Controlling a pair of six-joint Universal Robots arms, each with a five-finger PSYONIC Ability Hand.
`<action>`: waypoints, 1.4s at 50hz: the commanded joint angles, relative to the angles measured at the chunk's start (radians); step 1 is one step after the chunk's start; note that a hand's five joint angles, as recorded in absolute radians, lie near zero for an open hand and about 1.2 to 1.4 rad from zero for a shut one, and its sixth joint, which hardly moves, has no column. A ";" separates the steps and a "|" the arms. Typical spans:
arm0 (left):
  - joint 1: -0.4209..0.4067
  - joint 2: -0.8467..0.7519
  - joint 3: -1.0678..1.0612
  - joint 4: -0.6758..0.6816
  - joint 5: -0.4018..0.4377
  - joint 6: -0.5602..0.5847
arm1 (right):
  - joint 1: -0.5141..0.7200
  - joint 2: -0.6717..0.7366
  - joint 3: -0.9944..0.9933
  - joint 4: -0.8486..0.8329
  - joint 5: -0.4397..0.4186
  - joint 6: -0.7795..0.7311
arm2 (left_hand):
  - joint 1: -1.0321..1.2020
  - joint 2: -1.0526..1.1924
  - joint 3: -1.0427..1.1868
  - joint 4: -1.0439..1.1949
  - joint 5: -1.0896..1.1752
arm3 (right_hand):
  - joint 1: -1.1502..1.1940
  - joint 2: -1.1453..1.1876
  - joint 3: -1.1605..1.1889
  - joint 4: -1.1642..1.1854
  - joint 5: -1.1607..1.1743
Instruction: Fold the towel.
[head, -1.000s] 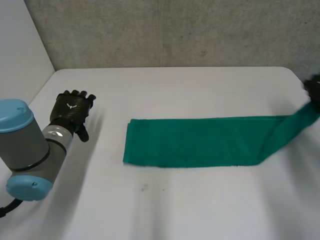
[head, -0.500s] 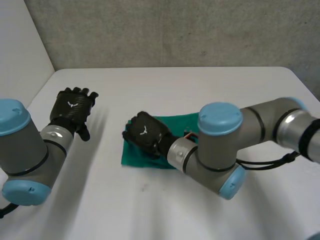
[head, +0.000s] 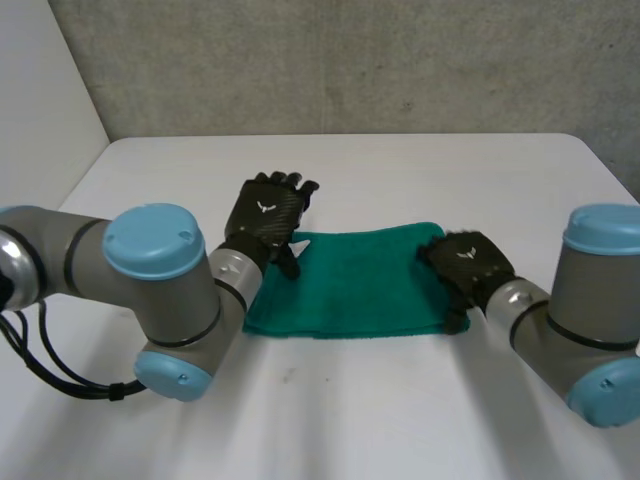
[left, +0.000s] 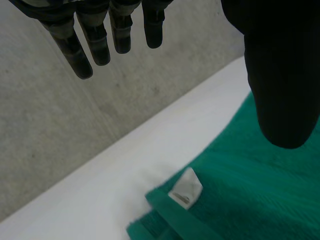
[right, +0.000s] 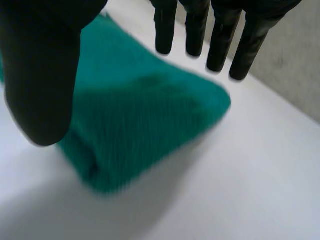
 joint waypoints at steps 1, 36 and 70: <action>0.006 -0.019 -0.009 -0.034 -0.028 0.005 | -0.070 0.021 0.036 -0.051 0.008 -0.022 | -0.008 -0.018 -0.029 -0.019 -0.038 | 1.138 1.099 1.112 1.102 1.097; 0.087 0.204 -0.137 -0.085 -0.038 -0.084 | 0.374 0.166 -0.433 0.076 0.087 0.116 | -0.005 -0.015 -0.026 -0.016 -0.035 | -0.081 -0.120 -0.106 -0.116 -0.122; 0.023 -0.089 0.068 -0.346 -0.133 -0.030 | 0.212 0.288 -0.576 0.318 -0.002 0.252 | 0.028 0.017 0.007 0.016 -0.002 | -0.081 -0.120 -0.106 -0.116 -0.122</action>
